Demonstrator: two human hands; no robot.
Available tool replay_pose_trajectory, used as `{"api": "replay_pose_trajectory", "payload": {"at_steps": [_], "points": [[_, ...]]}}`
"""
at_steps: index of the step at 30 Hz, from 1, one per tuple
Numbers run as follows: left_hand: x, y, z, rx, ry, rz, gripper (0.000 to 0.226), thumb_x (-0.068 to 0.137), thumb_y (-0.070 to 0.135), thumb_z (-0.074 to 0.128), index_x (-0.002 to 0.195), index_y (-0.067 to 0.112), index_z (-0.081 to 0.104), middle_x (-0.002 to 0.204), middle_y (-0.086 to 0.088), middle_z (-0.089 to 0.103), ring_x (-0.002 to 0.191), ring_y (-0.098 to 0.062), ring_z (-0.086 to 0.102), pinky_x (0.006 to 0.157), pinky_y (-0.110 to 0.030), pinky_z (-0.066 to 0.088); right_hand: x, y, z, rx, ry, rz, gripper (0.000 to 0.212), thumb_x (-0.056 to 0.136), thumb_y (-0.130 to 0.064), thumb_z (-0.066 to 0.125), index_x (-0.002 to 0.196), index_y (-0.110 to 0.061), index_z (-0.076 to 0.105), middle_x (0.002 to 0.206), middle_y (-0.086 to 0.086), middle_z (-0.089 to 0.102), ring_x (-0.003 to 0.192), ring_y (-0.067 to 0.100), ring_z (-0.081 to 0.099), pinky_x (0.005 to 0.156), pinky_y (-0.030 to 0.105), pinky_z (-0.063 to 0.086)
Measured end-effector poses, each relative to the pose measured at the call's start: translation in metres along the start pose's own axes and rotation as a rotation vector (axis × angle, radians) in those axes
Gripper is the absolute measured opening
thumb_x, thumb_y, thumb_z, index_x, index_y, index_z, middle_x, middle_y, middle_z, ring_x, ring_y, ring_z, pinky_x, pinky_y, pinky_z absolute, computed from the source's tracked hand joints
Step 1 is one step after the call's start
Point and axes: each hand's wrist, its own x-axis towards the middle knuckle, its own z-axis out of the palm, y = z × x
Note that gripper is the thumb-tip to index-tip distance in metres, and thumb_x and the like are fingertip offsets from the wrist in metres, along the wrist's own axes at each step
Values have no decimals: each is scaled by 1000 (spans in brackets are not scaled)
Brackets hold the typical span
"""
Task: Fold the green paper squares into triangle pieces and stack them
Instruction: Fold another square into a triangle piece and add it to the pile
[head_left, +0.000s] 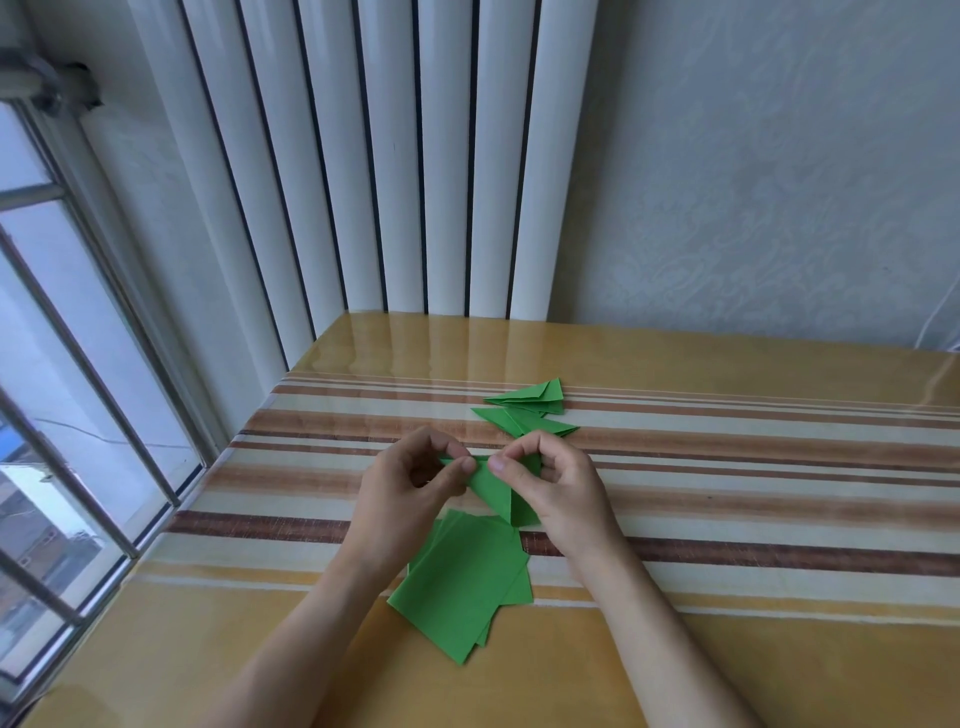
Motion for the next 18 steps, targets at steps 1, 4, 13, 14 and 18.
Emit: {"api": "replay_pose_trajectory", "payload": {"at_steps": [1,4,13,14,18], "points": [[0,-1,0,-12,2,0,2,94,11,74,93,11,72,84,-7,74,79,-23,72,82,-43,62,0,0,0,21,-7,-3,12,89,-29,83,89,-27,71,94,-2,74,95,14,70,91,43,57],[1,-2,0,-54,18,-12,2,94,9,72,94,9,71,85,-6,73,81,-22,71,82,-42,61,-1,-2,2,46,-8,29,29,86,-26,85,106,-32,65,103,-16,74,94,1,67,85,32,52],[-1,-2,1,82,31,-47,6,93,16,76,96,19,80,87,0,80,81,-18,76,81,-41,64,0,-2,1,-34,41,8,20,86,-24,85,99,-27,71,102,-18,75,101,-3,68,85,25,45],[-1,-2,1,92,32,-50,5,93,16,76,94,19,80,87,0,79,81,-18,76,81,-41,64,0,-1,0,-37,34,10,17,86,-25,85,97,-27,72,101,-17,76,100,-3,69,86,26,47],[0,-2,-1,121,29,-54,6,94,17,75,92,20,79,86,1,79,81,-18,76,80,-40,64,0,1,1,-85,-33,-12,7,90,-27,81,92,-30,76,98,-17,76,101,1,68,94,32,52]]}}
